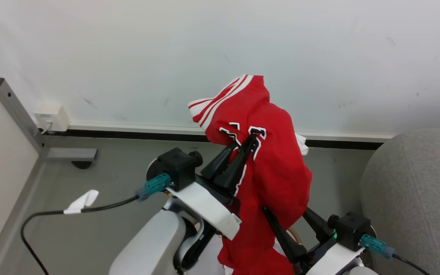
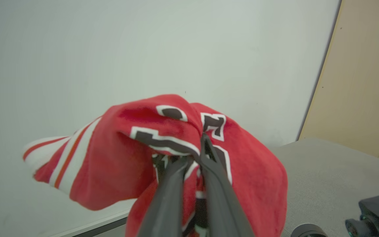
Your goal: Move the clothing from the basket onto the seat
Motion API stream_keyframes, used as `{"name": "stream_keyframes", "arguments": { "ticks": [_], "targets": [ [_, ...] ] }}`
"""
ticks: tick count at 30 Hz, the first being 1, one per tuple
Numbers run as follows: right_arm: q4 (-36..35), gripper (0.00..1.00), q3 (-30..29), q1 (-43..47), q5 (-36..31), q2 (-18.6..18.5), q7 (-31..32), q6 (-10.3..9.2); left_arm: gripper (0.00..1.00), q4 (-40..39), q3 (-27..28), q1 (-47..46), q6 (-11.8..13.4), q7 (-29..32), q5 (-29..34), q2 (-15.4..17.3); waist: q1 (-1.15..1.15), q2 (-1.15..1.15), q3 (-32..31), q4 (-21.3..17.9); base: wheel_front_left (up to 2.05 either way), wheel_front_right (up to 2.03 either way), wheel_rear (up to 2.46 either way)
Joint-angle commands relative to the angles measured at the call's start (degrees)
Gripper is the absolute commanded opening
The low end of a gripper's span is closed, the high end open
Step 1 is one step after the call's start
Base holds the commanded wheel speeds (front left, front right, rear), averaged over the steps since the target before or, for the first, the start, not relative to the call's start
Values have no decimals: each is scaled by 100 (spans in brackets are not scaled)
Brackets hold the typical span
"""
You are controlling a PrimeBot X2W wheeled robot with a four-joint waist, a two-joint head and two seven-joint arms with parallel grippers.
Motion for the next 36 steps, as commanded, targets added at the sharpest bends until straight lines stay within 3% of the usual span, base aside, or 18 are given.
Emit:
{"name": "stream_keyframes", "arguments": {
  "ticks": [1, 8, 9, 10, 11, 32, 33, 34, 35, 36],
  "targets": [
    [99, 100, 68, -110, 49, -4, 2, -12, 0, -76, -60, 19, 2, 17, -76, -27, 0, 0, -11, 126, 0, 0, 0],
    [276, 100, 136, -254, 145, 57, 3, -12, 0, -321, -408, 125, -22, 126, -158, -82, 0, 0, -38, 389, 0, 0, 0],
    [271, 44, 129, -260, 150, 66, 3, -12, 0, -340, -433, 138, -24, 137, -176, -83, 0, 0, -37, 408, 0, 0, 0],
    [259, 15, 105, -266, 147, 68, 3, -12, 0, -358, -448, 152, -25, 146, -208, -82, 0, 0, -35, 422, 0, 0, 0],
    [236, 0, 68, -266, 132, 73, 2, -12, 0, -366, -461, 160, -25, 163, -214, -70, 0, 0, -32, 435, 0, 0, 0],
    [-84, 0, -208, -57, -110, 98, 2, -12, 1, -129, -420, 161, 85, 61, -344, 20, 0, 0, 11, 201, 0, 0, 0],
    [-94, 0, -218, -53, -121, 103, 2, -12, 27, -125, -422, 155, 89, 52, -345, 22, 0, 0, 12, 173, 0, 0, 0],
    [-94, 0, -218, -53, -121, 103, 2, -12, 27, -125, -422, 155, 89, 52, -345, 22, 0, 0, 12, 173, 0, 0, 0],
    [-103, 0, -219, -50, -125, 110, 2, -12, 45, -120, -421, 153, 98, 37, -345, 26, 0, 0, 12, 138, 0, 0, 0],
    [-112, 0, -214, -49, -129, 116, 2, -12, 85, -113, -427, 157, 96, 25, -348, 25, 0, 0, 13, 100, 0, 0, 0]
  ]
}}
